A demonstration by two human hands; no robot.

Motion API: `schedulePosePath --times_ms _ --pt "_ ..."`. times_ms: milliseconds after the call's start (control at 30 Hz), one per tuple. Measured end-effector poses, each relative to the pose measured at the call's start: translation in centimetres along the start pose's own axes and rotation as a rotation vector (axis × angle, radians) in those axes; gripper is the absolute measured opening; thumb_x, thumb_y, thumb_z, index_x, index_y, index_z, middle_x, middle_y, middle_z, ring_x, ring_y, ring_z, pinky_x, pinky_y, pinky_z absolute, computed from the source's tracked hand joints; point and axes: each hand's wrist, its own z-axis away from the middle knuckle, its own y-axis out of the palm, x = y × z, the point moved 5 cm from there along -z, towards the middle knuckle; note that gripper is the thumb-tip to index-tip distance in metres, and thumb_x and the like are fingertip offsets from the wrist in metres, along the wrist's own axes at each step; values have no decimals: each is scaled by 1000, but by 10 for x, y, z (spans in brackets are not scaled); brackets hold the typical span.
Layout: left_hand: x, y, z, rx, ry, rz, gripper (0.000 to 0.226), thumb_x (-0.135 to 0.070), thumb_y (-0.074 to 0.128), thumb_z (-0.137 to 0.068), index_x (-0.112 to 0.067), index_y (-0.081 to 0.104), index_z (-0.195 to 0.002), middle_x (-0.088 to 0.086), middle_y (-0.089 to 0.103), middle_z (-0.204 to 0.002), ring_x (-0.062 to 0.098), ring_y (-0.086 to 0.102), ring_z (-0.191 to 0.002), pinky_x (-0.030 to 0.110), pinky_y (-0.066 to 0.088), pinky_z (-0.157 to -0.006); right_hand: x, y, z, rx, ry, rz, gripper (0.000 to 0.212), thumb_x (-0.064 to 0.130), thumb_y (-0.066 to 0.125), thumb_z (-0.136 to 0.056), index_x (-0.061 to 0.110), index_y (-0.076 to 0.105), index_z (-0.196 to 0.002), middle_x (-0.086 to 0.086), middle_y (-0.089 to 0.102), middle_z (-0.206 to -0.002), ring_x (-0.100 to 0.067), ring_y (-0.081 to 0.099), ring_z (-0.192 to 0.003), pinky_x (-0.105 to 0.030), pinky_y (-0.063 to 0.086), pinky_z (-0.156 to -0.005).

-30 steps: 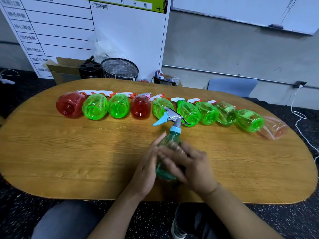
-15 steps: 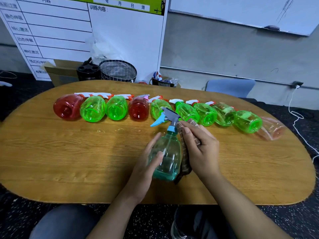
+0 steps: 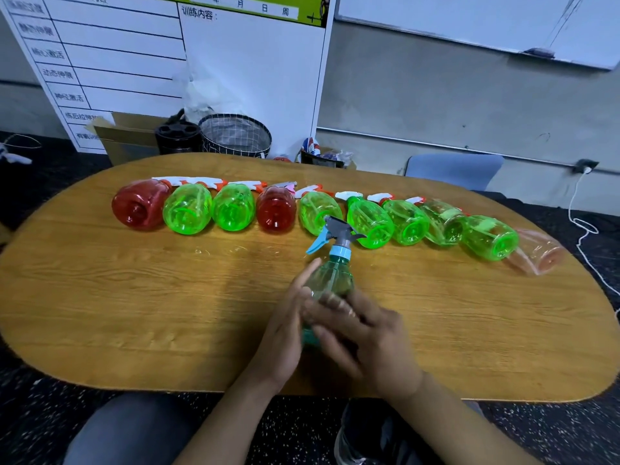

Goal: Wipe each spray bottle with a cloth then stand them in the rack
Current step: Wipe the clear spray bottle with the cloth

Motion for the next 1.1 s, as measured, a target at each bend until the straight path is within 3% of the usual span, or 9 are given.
schedulePosePath --times_ms 200,333,433,533,633,767,867,967,1100 --pt "-5 4 2 1 -29 70 51 -34 36 -108 -23 45 -157 1 66 -147 18 61 -138 29 51 -109 -3 -2 -1 61 -182 94 31 38 64 -105 29 70 -134 -5 68 -103 -22 70 -81 -37 60 -64" --pt "-2 3 0 -32 0 -2 48 -32 38 -109 -27 50 -155 -11 59 -154 11 52 -146 32 45 -119 -39 -9 -28 -57 233 18 38 53 48 -107 34 72 -130 4 61 -103 -14 66 -84 -40 58 -65" --pt "0 1 0 -40 -9 3 47 -33 38 -109 -31 51 -154 -11 58 -155 11 52 -146 32 47 -117 -42 -6 -34 -101 322 10 42 55 46 -106 31 73 -128 2 60 -96 -16 64 -81 -42 56 -64" --pt "1 -1 -2 -47 -22 27 46 -39 38 -109 -37 53 -153 -7 59 -155 14 53 -145 39 46 -118 -17 -2 -20 -41 170 15 33 45 54 -107 34 67 -135 0 59 -102 -18 65 -76 -37 58 -61" --pt "-1 -1 -2 -24 -21 91 50 -41 39 -106 -31 49 -154 4 68 -144 18 67 -129 33 52 -107 7 7 4 19 -106 72 29 36 66 -103 30 68 -131 -4 67 -103 -20 68 -80 -34 59 -64" --pt "-2 -1 -2 -27 -13 111 49 -37 38 -108 -28 48 -155 7 65 -148 26 63 -136 32 52 -107 6 8 5 38 -227 138 31 36 68 -102 28 67 -132 -7 70 -101 -23 70 -80 -37 60 -60" --pt "2 -1 -2 -59 -25 68 44 -39 38 -109 -38 55 -150 -1 63 -151 20 58 -141 39 50 -112 -14 2 -14 -13 -30 108 32 44 56 -107 29 73 -129 -6 67 -104 -24 70 -78 -39 59 -58" --pt "0 0 -2 -63 -30 55 43 -32 39 -109 -38 60 -146 -8 63 -150 14 57 -142 29 51 -108 -37 -2 -29 -82 280 39 45 56 44 -108 30 73 -129 -2 63 -101 -21 68 -79 -42 58 -63" --pt "3 1 -1 -19 -27 35 45 -33 37 -110 -30 52 -152 -11 61 -152 11 54 -144 24 49 -108 -35 -4 -21 -113 325 34 41 53 46 -107 33 70 -134 2 55 -94 -11 60 -75 -33 53 -62"
